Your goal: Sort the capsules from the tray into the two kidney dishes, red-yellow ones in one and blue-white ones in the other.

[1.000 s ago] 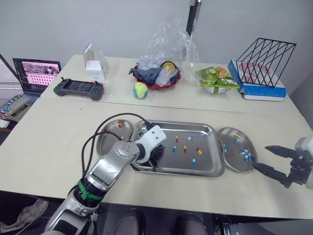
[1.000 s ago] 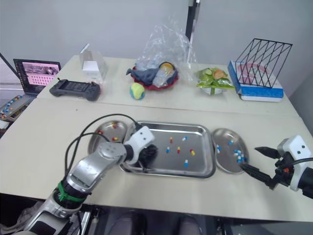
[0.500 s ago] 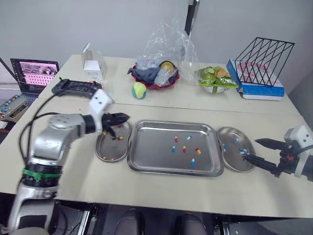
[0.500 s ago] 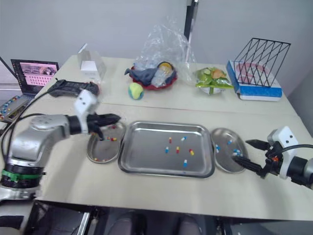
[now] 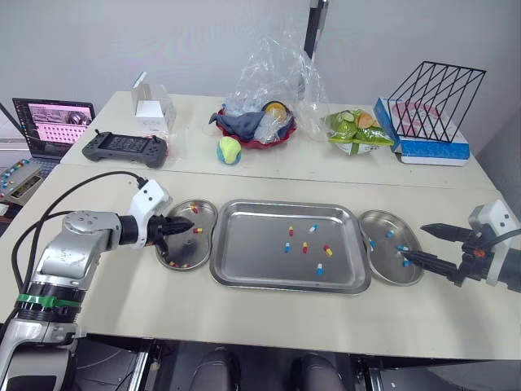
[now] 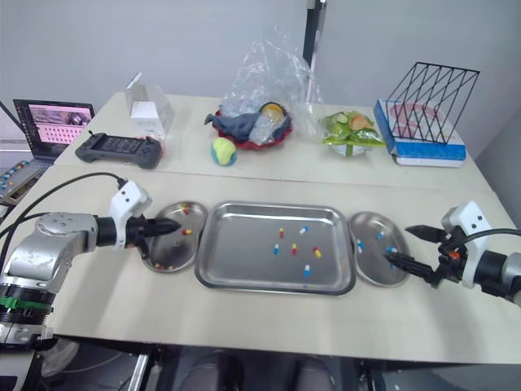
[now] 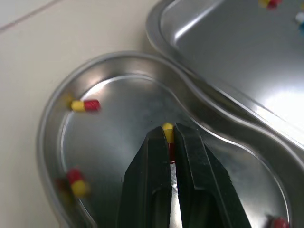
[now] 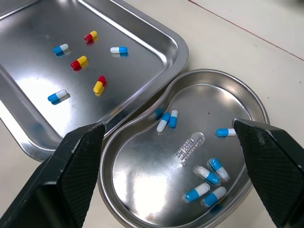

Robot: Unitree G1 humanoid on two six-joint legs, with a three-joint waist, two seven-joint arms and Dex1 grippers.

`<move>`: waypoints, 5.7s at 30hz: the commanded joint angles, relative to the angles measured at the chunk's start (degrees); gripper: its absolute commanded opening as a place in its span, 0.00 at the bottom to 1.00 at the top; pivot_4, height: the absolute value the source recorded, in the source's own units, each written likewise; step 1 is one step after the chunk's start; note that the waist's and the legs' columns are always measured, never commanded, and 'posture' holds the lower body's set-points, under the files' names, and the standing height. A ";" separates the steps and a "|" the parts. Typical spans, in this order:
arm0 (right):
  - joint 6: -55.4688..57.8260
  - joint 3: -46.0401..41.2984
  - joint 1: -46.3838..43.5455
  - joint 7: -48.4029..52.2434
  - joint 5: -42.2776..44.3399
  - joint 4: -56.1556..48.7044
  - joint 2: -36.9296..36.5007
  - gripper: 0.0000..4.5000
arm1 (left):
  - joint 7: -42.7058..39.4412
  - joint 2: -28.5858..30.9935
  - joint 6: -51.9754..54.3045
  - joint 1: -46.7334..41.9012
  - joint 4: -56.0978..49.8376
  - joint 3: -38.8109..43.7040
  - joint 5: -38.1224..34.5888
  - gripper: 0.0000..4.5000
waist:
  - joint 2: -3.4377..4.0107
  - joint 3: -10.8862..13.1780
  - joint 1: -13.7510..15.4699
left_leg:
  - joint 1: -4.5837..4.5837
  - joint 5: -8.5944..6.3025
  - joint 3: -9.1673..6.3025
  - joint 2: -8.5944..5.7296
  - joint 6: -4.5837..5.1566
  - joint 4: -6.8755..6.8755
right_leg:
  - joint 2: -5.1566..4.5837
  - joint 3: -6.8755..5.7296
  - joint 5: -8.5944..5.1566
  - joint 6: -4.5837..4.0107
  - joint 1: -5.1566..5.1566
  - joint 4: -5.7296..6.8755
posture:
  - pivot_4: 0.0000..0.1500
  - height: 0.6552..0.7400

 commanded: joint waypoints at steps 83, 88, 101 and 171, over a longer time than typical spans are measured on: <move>-5.16 -2.86 -11.29 -6.57 -4.01 25.43 -0.29 1.00 | -3.28 3.98 -24.09 8.26 21.98 27.85 -7.83 0.99 | 0.20 0.10 -1.00 | 0.61 -0.22 -2.41 -1.37 0.05 -0.07 | -1.90 -2.19 -0.81 0.36 1.52 0.54 | 1.00 0.40; -4.47 -3.01 -11.03 -6.66 -3.80 24.89 -0.29 1.00 | -3.30 4.01 -24.29 7.93 22.33 27.70 -7.62 0.99 | -0.04 0.04 -0.06 | 0.83 -0.30 0.06 -0.45 0.01 -0.06 | -1.59 -0.46 -0.57 0.00 -0.29 0.98 | 1.00 0.39; -4.81 -3.07 -10.54 -6.63 -3.58 24.35 -0.22 1.00 | -3.86 3.97 -24.92 7.60 22.63 27.66 -7.79 0.99 | -0.06 0.06 -1.82 | 0.57 -0.28 -0.07 -0.37 -0.04 -0.06 | -1.13 -0.28 -0.43 0.14 -0.16 0.86 | 1.00 0.39; 13.35 41.17 -19.15 -39.11 -15.78 -14.85 35.05 1.00 | -4.33 2.70 -12.24 28.78 -18.85 30.94 -17.62 0.99 | -0.36 0.15 -1.38 | 0.33 -0.28 -0.15 -0.20 -0.08 -0.03 | -0.83 -0.20 -0.36 0.17 -0.27 0.65 | 1.00 0.39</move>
